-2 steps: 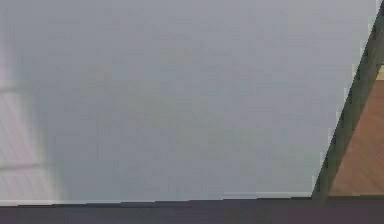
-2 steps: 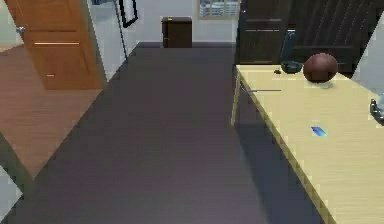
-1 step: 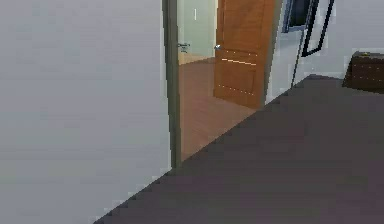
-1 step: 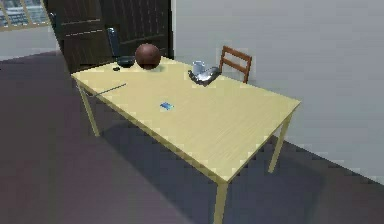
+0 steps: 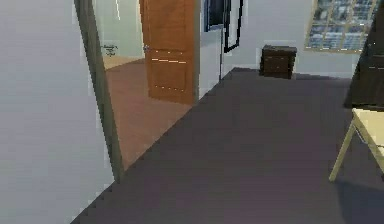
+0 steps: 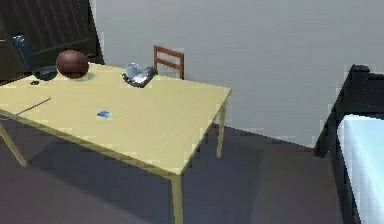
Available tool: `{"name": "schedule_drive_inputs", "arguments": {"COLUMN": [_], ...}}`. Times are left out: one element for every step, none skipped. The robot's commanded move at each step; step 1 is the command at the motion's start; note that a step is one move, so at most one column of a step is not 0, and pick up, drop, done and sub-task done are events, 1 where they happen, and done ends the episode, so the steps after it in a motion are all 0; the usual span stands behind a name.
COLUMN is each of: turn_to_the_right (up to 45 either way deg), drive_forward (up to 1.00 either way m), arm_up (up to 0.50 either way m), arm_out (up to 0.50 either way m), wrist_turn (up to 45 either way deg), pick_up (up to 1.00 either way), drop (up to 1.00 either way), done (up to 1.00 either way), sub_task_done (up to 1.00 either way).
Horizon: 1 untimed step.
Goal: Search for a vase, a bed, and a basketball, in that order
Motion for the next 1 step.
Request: {"name": "schedule_drive_inputs", "arguments": {"turn_to_the_right": [0.0], "drive_forward": [0.05], "arm_up": [0.00], "arm_out": [0.00], "wrist_turn": [0.0], "pick_up": [0.00], "drop": [0.00], "done": [0.00], "sub_task_done": [0.00]}}
